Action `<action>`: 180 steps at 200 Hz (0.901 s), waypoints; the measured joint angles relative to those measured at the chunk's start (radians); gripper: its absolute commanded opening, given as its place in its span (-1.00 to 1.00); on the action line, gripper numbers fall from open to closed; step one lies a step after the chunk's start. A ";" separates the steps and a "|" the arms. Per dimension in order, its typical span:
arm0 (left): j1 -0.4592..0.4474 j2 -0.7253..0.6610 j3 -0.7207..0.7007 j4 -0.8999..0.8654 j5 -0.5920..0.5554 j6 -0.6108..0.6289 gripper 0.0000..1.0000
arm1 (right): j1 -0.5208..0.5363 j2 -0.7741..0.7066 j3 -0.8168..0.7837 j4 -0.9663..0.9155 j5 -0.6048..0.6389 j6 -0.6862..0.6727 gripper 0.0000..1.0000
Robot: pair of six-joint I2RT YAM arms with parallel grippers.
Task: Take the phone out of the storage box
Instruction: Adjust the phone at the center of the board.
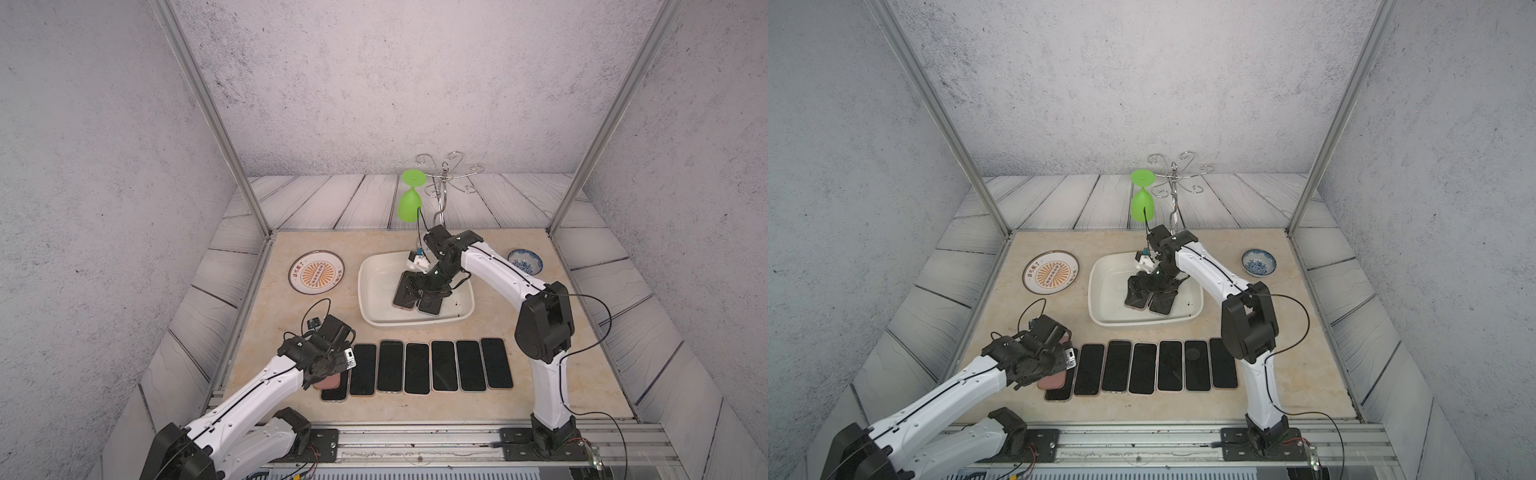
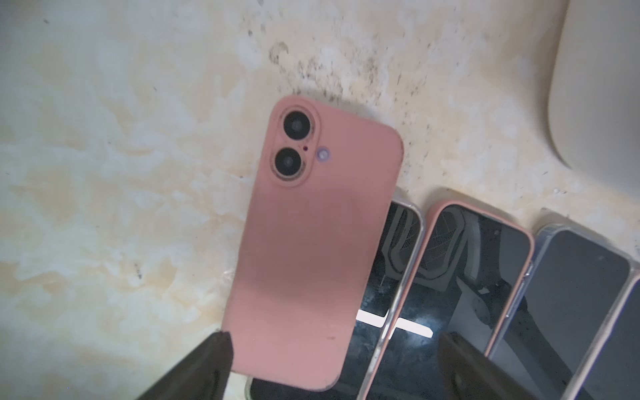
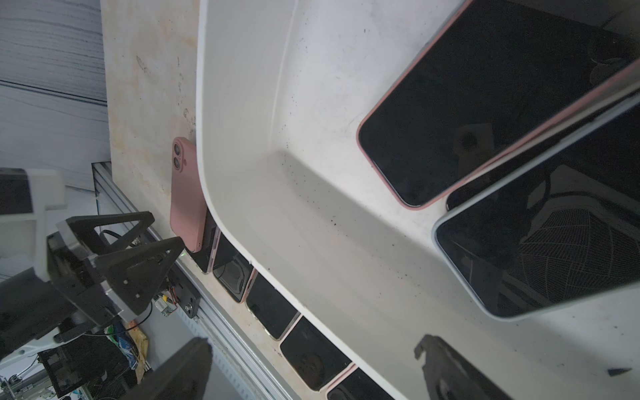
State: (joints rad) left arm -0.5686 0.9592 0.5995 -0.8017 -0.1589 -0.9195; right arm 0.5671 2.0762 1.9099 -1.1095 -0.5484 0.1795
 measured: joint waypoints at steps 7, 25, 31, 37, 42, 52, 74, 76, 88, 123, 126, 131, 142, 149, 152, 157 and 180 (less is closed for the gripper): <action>0.004 -0.005 0.000 -0.007 -0.006 0.002 0.97 | 0.000 0.000 0.000 0.000 0.000 0.000 0.99; 0.019 0.012 -0.005 -0.008 -0.013 0.008 0.97 | 0.000 0.000 0.000 0.000 0.000 0.000 0.99; 0.024 0.023 -0.010 -0.005 -0.014 0.010 0.97 | 0.000 0.000 0.000 0.000 0.000 0.000 0.99; 0.027 0.037 -0.014 0.000 -0.014 0.013 0.97 | 0.000 0.000 0.000 0.000 0.000 0.000 0.99; 0.029 0.048 -0.017 0.003 -0.013 0.016 0.97 | 0.000 0.000 0.000 0.000 0.000 -0.001 0.99; 0.032 0.074 -0.022 0.015 -0.013 0.021 0.97 | 0.000 0.000 0.000 0.000 0.000 -0.001 0.99; 0.040 0.135 -0.027 0.050 -0.008 0.031 0.97 | 0.000 0.000 0.000 0.000 0.000 -0.001 0.99; 0.040 0.142 -0.027 0.052 -0.008 0.033 0.97 | 0.000 0.000 0.000 0.000 0.000 -0.001 0.99; 0.042 0.175 -0.027 0.066 -0.006 0.041 0.97 | 0.000 0.000 0.000 0.000 0.000 -0.001 0.99; 0.058 0.229 -0.043 0.115 0.008 0.057 0.97 | 0.000 0.000 0.000 0.000 0.000 -0.001 0.99; 0.060 0.229 -0.043 0.121 0.010 0.058 0.97 | 0.000 0.000 0.000 0.000 0.000 -0.002 0.99; 0.063 0.230 -0.046 0.130 0.014 0.060 0.96 | 0.000 0.000 0.000 0.000 0.000 -0.002 0.99; 0.067 0.231 -0.048 0.145 0.017 0.063 0.97 | 0.000 0.000 0.000 0.000 0.000 -0.002 0.99; 0.069 0.232 -0.049 0.151 0.019 0.064 0.97 | 0.000 0.000 0.000 0.000 0.000 -0.002 0.99; 0.069 0.233 -0.049 0.153 0.020 0.065 0.97 | 0.000 0.000 0.000 0.000 0.000 -0.002 0.99; 0.071 0.233 -0.049 0.155 0.021 0.067 0.97 | 0.000 0.000 0.000 0.000 0.000 -0.002 0.99; 0.076 0.235 -0.049 0.159 0.029 0.076 0.99 | 0.000 0.000 0.000 0.000 0.000 -0.002 0.99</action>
State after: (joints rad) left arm -0.4927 1.1942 0.5503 -0.6422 -0.1303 -0.8440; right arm 0.5674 2.0762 1.9099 -1.1099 -0.5484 0.1776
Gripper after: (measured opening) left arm 0.994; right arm 0.993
